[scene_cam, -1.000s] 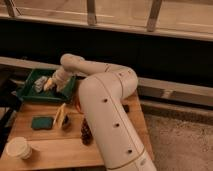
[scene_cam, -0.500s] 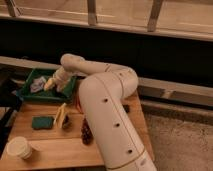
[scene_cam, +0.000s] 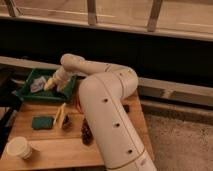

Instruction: Place brush in red bowl

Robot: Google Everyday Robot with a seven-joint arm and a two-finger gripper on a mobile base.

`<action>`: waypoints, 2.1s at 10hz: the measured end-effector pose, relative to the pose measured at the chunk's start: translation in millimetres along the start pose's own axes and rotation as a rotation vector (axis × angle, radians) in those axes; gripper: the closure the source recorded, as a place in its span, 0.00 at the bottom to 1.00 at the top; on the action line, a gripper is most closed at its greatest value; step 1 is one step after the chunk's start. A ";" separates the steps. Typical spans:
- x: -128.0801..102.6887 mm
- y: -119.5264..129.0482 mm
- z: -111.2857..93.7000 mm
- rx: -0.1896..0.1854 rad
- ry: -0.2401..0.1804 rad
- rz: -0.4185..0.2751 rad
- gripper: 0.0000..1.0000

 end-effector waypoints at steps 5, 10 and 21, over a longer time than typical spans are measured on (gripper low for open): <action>0.1 0.3 0.2 0.000 0.000 0.000 0.37; -2.7 16.7 -17.0 0.000 0.007 -0.002 0.37; -29.5 -22.0 -80.4 0.215 -0.083 0.009 0.37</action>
